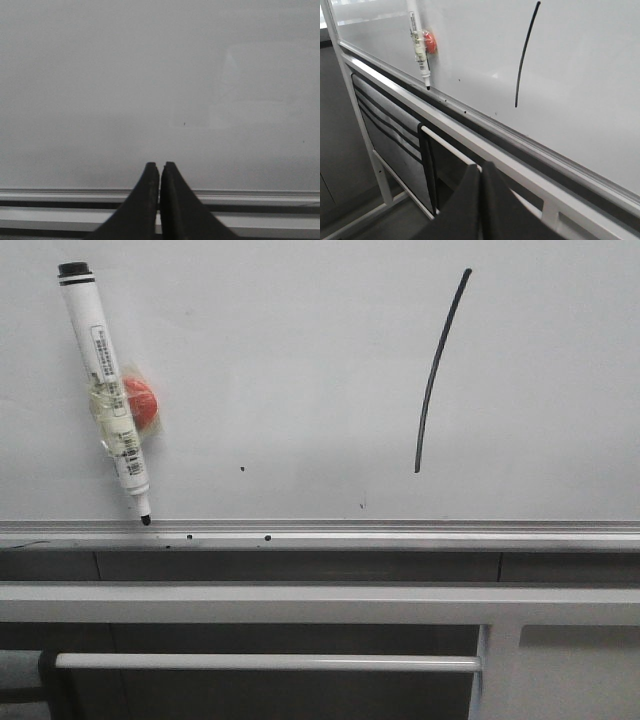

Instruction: Write number 1 on whiteboard

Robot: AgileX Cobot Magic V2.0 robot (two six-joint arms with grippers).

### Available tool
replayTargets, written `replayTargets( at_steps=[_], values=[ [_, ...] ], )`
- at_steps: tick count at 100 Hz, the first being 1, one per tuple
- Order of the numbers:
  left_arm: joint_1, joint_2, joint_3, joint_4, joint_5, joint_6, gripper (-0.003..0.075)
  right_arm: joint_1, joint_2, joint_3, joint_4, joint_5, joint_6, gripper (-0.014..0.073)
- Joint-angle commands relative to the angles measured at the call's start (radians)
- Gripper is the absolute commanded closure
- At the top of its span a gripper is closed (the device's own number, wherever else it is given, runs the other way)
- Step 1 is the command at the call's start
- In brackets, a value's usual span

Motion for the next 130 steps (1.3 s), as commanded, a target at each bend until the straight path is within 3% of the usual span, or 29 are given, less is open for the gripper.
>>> replayTargets(
  at_steps=[1,10,21,28,56,70,130],
  values=[
    [-0.007,0.013,-0.036,-0.025,-0.071,0.022,0.0741,-0.003,0.009,-0.026,0.01,-0.062,-0.012,0.0657],
    [-0.01,0.013,0.005,-0.036,-0.168,0.022,0.0741,-0.003,0.009,-0.026,0.01,-0.062,-0.012,0.0657],
    [-0.034,0.0,0.132,-0.078,-0.434,0.037,0.0741,-0.003,0.009,-0.026,0.01,-0.062,-0.012,0.0657],
    [-0.045,-0.039,0.19,-0.086,-0.487,0.042,0.0741,-0.003,0.009,-0.026,0.01,-0.062,-0.012,0.0657],
    [-0.085,-0.071,0.223,-0.037,-0.313,0.043,0.0741,-0.003,0.009,-0.026,0.01,-0.06,-0.012,0.0657],
    [-0.105,-0.071,0.225,0.057,-0.175,-0.088,0.0741,-0.003,0.009,-0.026,0.01,-0.06,-0.012,0.0657],
    [-0.115,-0.071,0.224,0.0,-0.193,-0.066,0.0741,-0.003,0.009,-0.026,0.01,-0.06,-0.012,0.0657]
  ],
)
